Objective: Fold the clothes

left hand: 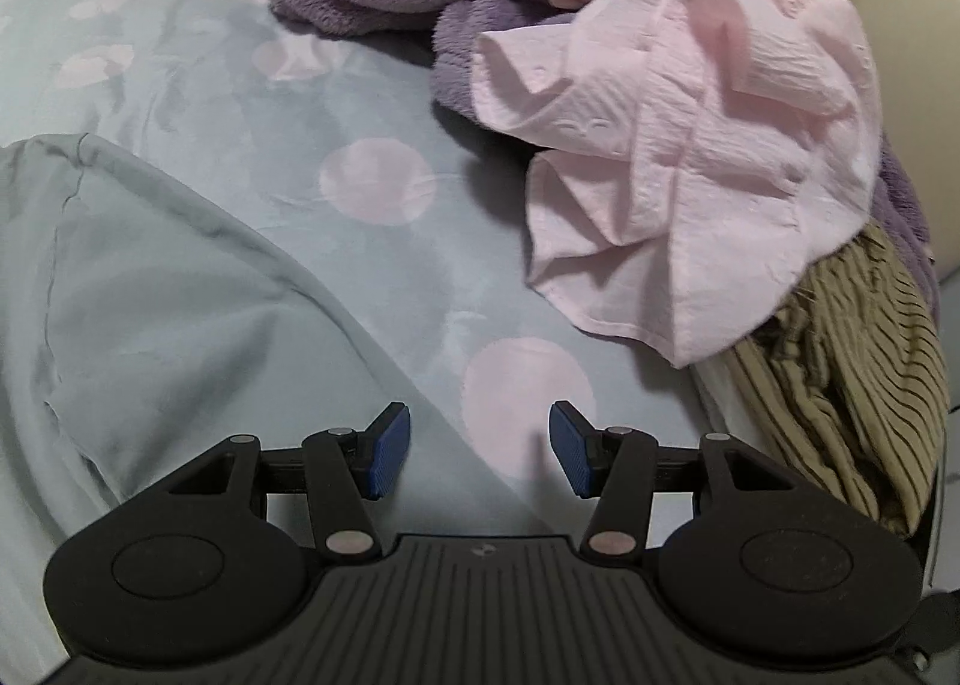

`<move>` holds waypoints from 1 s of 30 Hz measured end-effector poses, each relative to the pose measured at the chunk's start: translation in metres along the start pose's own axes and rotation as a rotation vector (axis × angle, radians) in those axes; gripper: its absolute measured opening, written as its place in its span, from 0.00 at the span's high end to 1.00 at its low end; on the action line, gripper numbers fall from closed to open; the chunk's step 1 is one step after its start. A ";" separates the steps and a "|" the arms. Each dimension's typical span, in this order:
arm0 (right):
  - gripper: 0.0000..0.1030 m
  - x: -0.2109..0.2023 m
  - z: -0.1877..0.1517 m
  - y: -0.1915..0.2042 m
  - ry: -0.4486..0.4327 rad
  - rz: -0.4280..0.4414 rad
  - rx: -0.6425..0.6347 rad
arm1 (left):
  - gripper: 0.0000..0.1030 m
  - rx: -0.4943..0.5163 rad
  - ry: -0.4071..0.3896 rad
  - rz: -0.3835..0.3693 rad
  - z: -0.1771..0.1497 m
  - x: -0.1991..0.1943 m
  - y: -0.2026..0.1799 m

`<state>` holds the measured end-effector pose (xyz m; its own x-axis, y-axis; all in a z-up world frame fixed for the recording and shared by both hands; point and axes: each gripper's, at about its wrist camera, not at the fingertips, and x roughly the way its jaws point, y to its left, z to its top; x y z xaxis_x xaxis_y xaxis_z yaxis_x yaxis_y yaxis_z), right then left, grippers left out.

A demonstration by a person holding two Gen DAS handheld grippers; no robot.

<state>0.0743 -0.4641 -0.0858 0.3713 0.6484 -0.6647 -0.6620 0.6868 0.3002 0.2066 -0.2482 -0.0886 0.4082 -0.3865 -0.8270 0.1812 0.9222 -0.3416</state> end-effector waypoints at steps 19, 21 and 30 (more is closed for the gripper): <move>0.96 -0.020 0.011 0.027 -0.053 0.058 -0.061 | 1.00 0.067 0.093 0.030 0.014 -0.006 -0.003; 0.96 -0.022 0.014 0.031 -0.060 0.073 -0.067 | 1.00 0.045 0.061 -0.011 0.019 -0.024 0.000; 0.96 -0.024 0.056 0.076 -0.081 0.245 -0.079 | 1.00 -0.072 -0.071 -0.172 0.027 -0.119 0.057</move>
<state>0.0514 -0.4090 -0.0084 0.2429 0.8184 -0.5209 -0.7859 0.4808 0.3889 0.1926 -0.1499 0.0030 0.4395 -0.5362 -0.7207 0.1902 0.8396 -0.5087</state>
